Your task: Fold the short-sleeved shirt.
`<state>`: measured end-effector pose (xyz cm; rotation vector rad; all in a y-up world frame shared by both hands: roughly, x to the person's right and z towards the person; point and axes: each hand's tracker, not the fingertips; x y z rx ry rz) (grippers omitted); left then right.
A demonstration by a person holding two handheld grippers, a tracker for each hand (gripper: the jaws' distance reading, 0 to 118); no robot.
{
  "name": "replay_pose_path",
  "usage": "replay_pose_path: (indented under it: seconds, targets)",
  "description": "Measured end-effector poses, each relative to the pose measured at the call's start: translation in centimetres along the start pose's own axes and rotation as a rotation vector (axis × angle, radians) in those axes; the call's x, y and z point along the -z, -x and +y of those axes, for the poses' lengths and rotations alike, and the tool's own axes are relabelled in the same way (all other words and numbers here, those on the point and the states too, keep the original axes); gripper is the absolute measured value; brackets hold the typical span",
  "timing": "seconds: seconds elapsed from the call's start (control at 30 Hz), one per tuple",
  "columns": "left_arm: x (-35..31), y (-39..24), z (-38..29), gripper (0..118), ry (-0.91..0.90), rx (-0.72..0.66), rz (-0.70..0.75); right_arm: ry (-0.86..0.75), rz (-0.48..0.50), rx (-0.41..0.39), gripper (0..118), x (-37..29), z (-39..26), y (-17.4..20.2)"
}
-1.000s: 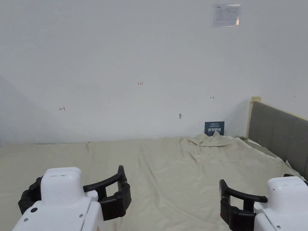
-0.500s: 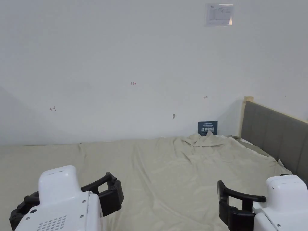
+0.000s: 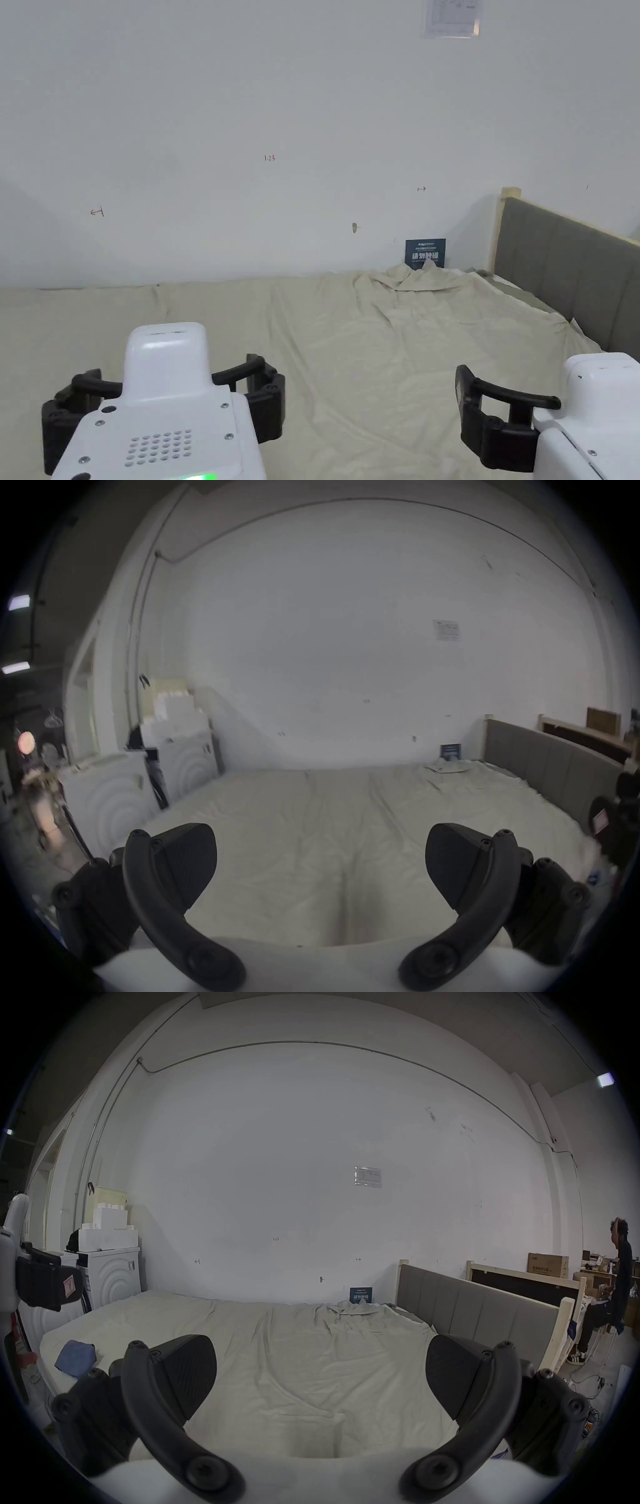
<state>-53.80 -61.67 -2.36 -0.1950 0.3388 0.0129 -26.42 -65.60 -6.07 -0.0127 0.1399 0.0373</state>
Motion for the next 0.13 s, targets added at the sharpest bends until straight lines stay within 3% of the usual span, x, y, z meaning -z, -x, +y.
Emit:
replay_pose_path:
  seconds: [0.13]
  targets:
    - [0.20, 0.17, 0.23, 118, 0.051, -0.026, -0.056, -0.002, 0.002, 0.003, 118, 0.03, 0.09, -0.05]
